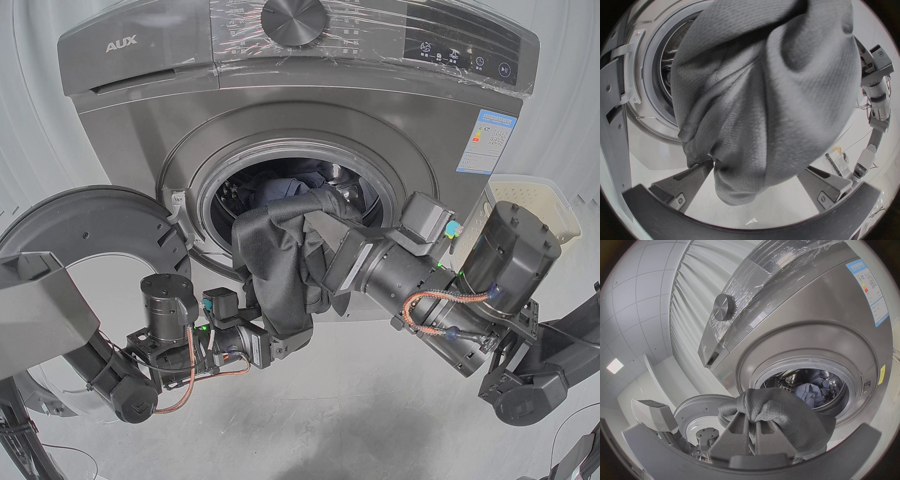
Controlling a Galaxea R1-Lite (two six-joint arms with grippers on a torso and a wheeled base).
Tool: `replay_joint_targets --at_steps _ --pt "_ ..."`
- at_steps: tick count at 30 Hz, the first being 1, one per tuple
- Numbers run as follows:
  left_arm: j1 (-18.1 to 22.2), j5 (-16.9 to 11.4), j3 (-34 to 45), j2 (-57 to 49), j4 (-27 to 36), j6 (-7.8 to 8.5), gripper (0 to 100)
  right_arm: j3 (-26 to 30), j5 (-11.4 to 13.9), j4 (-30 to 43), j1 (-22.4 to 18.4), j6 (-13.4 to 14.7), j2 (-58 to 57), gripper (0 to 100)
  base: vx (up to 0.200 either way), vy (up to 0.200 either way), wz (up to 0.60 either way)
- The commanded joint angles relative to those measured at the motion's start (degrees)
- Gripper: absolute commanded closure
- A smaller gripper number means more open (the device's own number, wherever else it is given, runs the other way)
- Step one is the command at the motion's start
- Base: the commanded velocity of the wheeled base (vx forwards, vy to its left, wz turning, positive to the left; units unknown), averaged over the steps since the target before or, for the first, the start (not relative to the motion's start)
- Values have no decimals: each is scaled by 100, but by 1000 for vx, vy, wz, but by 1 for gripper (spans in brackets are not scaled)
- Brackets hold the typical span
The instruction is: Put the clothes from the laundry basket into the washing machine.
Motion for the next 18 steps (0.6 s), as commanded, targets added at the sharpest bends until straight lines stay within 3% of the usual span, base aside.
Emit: replay_joint_targets --at_steps 1,6,7,18 --pt "-5 58 -68 194 -56 -4 0 52 1 -4 12 -10 -35 100 0 0 0" --pt "-5 93 -103 185 -83 -4 0 114 1 -4 3 -1 -106 100 0 0 0" --pt "-5 102 -103 185 -83 -4 100 114 1 -4 3 -1 -114 100 0 0 0" --pt "-392 286 240 -193 -408 23 100 263 9 -4 -6 26 -106 100 0 0 0"
